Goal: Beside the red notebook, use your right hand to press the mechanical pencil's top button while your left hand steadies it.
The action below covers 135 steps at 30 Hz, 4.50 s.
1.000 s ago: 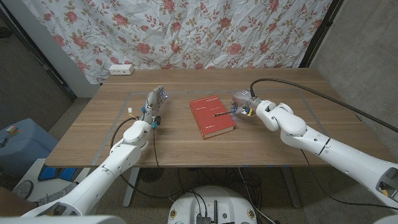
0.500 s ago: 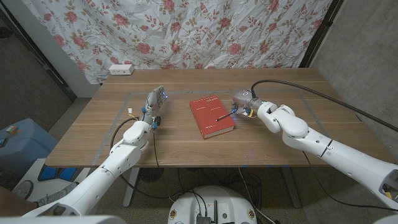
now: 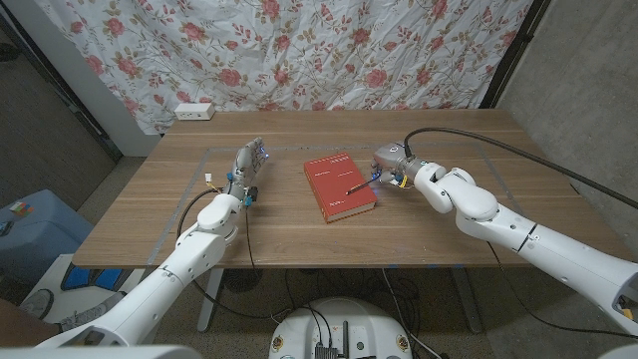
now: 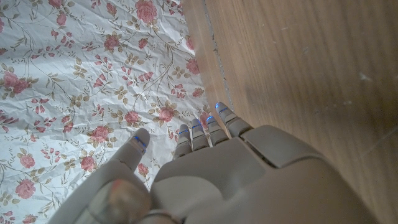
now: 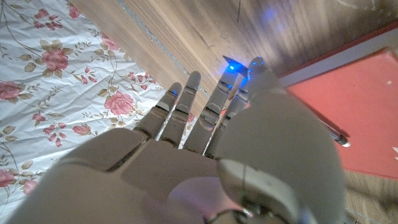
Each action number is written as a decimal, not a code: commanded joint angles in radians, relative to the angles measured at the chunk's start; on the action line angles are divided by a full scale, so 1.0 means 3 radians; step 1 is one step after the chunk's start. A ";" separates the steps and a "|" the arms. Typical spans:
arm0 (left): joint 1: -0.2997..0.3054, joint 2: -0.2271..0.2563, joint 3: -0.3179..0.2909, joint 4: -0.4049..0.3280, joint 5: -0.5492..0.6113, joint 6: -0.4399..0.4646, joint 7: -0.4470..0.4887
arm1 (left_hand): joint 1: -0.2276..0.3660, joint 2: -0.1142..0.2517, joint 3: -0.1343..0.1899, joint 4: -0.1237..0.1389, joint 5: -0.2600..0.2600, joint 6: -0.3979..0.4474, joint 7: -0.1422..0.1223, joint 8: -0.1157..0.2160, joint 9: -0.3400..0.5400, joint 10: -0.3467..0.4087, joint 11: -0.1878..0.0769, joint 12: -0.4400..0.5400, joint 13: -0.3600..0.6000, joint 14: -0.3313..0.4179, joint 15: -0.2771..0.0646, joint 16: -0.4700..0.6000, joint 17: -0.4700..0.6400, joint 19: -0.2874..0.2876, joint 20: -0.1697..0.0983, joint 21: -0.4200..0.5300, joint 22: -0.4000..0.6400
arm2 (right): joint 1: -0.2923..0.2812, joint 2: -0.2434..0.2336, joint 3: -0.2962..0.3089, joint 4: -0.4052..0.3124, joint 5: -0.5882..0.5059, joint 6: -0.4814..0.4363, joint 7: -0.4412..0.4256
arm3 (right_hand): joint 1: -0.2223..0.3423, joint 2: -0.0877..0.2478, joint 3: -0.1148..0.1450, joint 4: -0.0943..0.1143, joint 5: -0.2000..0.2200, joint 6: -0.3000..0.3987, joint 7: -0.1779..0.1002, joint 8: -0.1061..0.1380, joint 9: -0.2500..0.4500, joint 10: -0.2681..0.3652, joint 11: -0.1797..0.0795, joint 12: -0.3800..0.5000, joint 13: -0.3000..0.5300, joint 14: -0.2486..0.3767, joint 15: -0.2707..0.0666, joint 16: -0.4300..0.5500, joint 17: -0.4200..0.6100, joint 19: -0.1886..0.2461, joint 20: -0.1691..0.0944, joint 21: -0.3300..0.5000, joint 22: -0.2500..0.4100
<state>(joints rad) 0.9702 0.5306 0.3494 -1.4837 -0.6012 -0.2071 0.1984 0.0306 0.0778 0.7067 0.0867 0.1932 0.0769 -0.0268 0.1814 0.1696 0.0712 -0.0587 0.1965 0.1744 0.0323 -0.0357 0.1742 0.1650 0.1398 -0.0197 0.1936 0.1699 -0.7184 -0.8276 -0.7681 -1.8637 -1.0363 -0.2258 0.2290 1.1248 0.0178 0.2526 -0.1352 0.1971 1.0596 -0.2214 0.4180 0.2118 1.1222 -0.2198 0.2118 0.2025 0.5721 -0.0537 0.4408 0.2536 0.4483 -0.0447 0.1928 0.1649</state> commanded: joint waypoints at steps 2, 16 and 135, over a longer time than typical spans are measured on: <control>-0.0004 0.0047 -0.0008 -0.0047 0.0014 0.0022 -0.0026 | -0.0040 0.0229 0.0026 -0.0001 0.0005 0.0029 0.0002 -0.0002 0.0010 0.0018 -0.0008 -0.0008 0.0009 0.0018 -0.0084 0.0012 0.0016 0.0024 0.0010 0.0007 0.0008 | -0.0035 -0.0045 0.0084 -0.0075 0.0060 0.0034 -0.0017 | -0.0073 0.0031 -0.0020 0.0015 0.0005 0.0039 0.0004 0.0023 0.0016 0.0034 -0.0003 0.0013 0.0017 0.0021 -0.0485 0.0035 0.0009 0.0032 -0.0054 -0.0005 0.0011; 0.0007 0.0176 -0.0020 -0.0263 0.0082 0.0116 -0.0014 | -0.0039 0.0228 0.0032 -0.0001 0.0005 0.0031 0.0001 -0.0002 0.0010 0.0022 -0.0010 -0.0009 0.0009 0.0020 -0.0084 0.0010 0.0015 0.0025 0.0011 0.0005 0.0008 | -0.0086 -0.0077 0.0189 -0.0154 0.0170 -0.0017 -0.0021 | -0.0132 0.0067 -0.0037 0.0041 0.0002 0.0048 0.0003 0.0029 0.0015 0.0059 0.0000 0.0013 0.0021 0.0031 -0.0481 0.0029 0.0000 0.0034 -0.0055 -0.0005 0.0011; -0.0615 0.0226 0.0744 -0.0252 0.2270 -0.0469 -0.0157 | -0.0124 -0.0049 -0.0255 0.0012 0.0007 0.0315 -0.0654 -0.0013 0.0008 -0.0310 -0.0260 -0.0059 0.0010 -0.0359 -0.0277 -0.0015 0.0038 -0.0154 -0.0192 -0.0054 0.0007 | -0.0129 0.0027 0.0473 -0.0530 0.2227 -0.1331 -0.0803 | -0.0261 0.0167 -0.0111 -0.0005 -0.0036 0.0137 0.0002 0.0018 -0.0029 0.0162 0.0005 -0.0007 0.0035 0.0050 -0.0476 0.0053 -0.0004 -0.0003 0.0023 -0.0022 0.0010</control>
<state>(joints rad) 0.8035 0.6108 0.5535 -1.5765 0.0495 -0.3357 0.1568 -0.0049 0.0685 0.6323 0.0914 0.1885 0.1732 -0.2197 0.1732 0.1699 -0.0150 -0.1304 0.1773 0.1743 -0.0680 -0.0359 0.1701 0.1747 0.0985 -0.0393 0.1794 0.1698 -0.7631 -0.8260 -0.6211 -1.9983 -0.4016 -0.5693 -0.0014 1.0459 0.0567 0.2208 -0.1341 0.1885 1.0899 -0.2200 0.4159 0.2026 1.1648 -0.2161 0.2117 0.2120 0.5860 -0.0569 0.4520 0.2488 0.4533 -0.0427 0.1887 0.1649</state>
